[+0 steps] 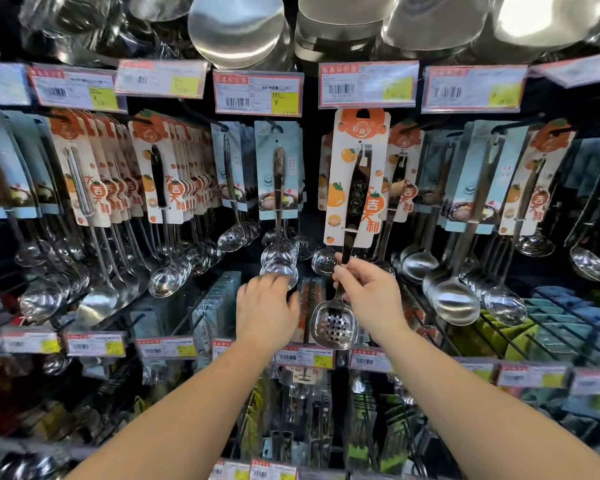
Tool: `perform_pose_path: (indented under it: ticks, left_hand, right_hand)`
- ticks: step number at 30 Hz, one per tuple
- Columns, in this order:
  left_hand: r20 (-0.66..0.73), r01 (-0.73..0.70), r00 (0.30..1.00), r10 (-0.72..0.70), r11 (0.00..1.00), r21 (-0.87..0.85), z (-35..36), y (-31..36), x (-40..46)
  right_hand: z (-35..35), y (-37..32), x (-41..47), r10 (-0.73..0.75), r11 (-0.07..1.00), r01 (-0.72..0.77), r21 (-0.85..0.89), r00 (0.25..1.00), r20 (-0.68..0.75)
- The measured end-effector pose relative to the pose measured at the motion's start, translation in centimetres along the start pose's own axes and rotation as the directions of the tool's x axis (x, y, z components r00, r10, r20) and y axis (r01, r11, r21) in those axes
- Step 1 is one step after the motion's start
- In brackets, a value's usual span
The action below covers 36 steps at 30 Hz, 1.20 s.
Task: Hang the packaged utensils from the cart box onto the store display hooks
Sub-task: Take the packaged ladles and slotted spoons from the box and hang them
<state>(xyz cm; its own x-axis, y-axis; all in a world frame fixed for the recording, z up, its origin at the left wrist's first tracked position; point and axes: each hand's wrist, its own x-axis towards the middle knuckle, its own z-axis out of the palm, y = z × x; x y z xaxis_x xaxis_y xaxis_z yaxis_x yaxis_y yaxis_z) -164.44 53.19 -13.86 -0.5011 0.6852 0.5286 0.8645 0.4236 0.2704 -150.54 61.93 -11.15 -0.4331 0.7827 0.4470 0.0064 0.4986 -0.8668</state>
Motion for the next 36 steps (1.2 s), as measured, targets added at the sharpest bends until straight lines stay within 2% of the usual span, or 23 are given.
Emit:
perform_pose_path:
  ticks: [6,14,18,25,30,36]
  left_hand:
    - [0.032,-0.004,0.999,0.004,1.000,0.004,0.1,0.3,0.6]
    - [0.034,-0.027,0.999,0.028,1.000,-0.004,0.1,0.1,0.6]
    - [0.031,-0.038,0.999,0.038,0.999,-0.008,0.3,0.0,0.6]
    - [0.032,-0.061,0.998,0.062,0.998,-0.030,0.2,0.3,0.6]
    - [0.034,-0.118,0.992,0.119,0.993,-0.033,0.1,0.4,0.6]
    - [0.024,-0.177,0.983,0.180,0.978,-0.111,1.0,1.3,-0.4]
  right_hand:
    - [-0.1,-0.6,-0.3,-0.033,0.999,0.034,-0.040,0.999,0.037]
    - [0.0,-0.4,-0.3,-0.009,1.000,0.009,-0.009,1.000,0.019]
    - [0.2,0.3,0.6,0.055,0.998,-0.055,0.019,0.998,0.025]
    - [0.8,0.8,4.1,0.145,0.971,-0.138,-0.196,0.989,0.025]
    - [0.9,1.0,4.2,0.294,0.934,-0.282,-0.220,0.956,0.022]
    - [-0.4,1.3,-0.1,0.285,0.909,-0.300,-0.289,0.954,-0.095]
